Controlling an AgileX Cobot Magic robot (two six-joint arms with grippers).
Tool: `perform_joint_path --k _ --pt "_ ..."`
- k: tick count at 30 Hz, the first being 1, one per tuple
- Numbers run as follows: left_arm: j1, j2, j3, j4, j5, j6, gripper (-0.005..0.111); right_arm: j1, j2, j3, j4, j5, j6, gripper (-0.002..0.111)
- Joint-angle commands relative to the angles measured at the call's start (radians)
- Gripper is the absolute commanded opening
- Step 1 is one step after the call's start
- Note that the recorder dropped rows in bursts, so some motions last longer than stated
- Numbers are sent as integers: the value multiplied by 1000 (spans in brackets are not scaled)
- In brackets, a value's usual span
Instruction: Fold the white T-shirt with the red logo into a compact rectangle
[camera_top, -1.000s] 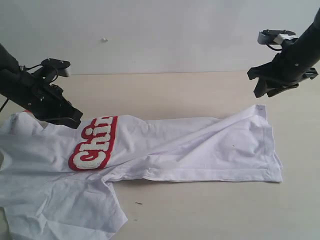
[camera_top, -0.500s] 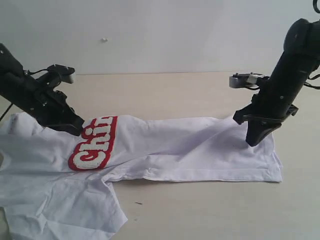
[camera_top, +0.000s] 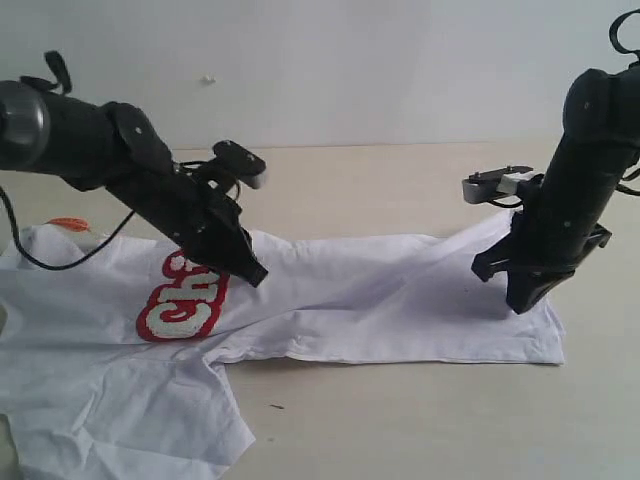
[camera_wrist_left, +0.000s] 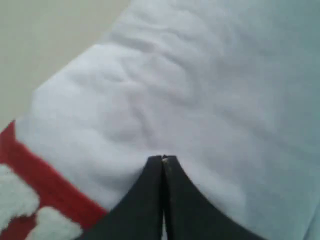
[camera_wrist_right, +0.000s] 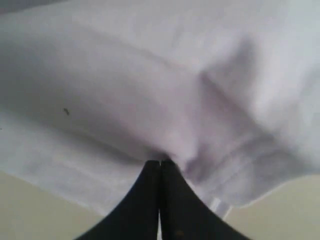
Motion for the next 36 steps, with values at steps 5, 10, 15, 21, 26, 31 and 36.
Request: perform_joint_path --k 5,10,15,21,26,31,36 --pt "29 75 -5 191 -177 -212 0 1 54 7 -118 130 56 0" --pt "129 76 -5 233 -146 -300 0 1 54 7 -166 127 76 0" --pt "122 72 -16 212 -145 -295 0 1 54 7 -166 127 76 0" --pt "57 39 -112 -7 4 -96 0 1 54 -3 -159 134 76 0" --pt "39 13 -114 -17 74 -17 0 1 -7 -76 -60 136 34 0" --pt "47 1 -114 1 143 -14 0 1 -87 -104 -5 45 2 0" --pt "66 -26 -105 82 223 -95 0 -1 -82 -112 25 -189 24 0"
